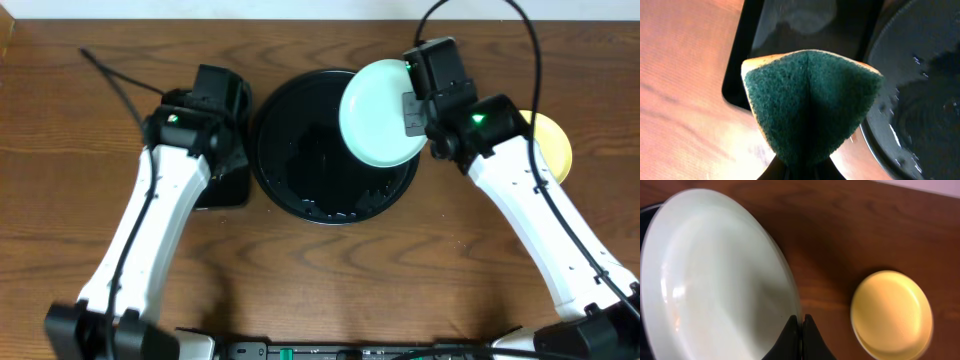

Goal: Clean dirty plates on tray and stack at the side
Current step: 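Carry the pale green plate right and set it on the plate stack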

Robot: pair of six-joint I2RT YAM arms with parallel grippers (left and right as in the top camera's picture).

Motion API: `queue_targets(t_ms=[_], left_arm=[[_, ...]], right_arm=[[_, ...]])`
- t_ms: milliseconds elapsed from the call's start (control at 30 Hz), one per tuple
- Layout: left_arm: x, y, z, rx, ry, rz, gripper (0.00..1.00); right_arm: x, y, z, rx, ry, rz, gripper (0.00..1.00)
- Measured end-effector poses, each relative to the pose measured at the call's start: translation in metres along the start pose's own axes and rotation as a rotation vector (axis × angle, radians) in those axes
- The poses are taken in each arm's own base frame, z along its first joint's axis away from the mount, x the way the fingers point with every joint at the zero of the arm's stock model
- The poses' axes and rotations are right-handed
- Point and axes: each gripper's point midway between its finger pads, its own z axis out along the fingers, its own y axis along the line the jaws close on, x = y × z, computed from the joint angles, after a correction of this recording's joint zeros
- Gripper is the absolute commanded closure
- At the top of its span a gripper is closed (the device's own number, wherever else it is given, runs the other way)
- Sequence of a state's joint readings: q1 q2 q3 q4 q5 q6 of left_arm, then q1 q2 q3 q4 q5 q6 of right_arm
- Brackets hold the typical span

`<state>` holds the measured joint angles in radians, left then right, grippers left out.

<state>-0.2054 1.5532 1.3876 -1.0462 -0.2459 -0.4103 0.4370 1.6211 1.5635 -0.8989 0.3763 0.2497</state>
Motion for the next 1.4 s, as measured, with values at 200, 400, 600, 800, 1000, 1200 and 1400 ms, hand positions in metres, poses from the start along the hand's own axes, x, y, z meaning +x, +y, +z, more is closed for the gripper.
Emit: queue_targets(t_ms=[200, 400, 600, 800, 1000, 1200, 1400], left_arm=[[-0.003, -0.016, 0.058, -0.056, 0.050, 0.153, 0.92], [0.007, -0.009, 0.087, -0.100, 0.130, 0.210, 0.92], [0.001, 0.009, 0.092, -0.118, 0.136, 0.178, 0.92], [-0.006, 0.024, 0.097, -0.124, 0.137, 0.130, 0.92], [-0.007, 0.031, 0.099, -0.123, 0.142, 0.108, 0.92], [-0.007, 0.030, 0.099, -0.117, 0.144, 0.105, 0.92], [-0.008, 0.029, 0.099, -0.111, 0.140, 0.120, 0.92]], right_arm=[[0.010, -0.024, 0.016, -0.029, 0.084, 0.096, 0.99], [0.036, -0.109, 0.031, 0.039, 0.217, 0.295, 0.99], [0.077, -0.217, 0.039, 0.195, 0.286, 0.559, 0.99], [0.129, -0.275, 0.066, 0.235, 0.308, 0.761, 0.99], [0.154, -0.281, 0.094, 0.185, 0.300, 0.840, 0.57], [0.145, -0.270, 0.099, 0.082, 0.271, 0.844, 0.39], [0.135, -0.245, 0.100, -0.057, 0.271, 0.770, 0.33]])
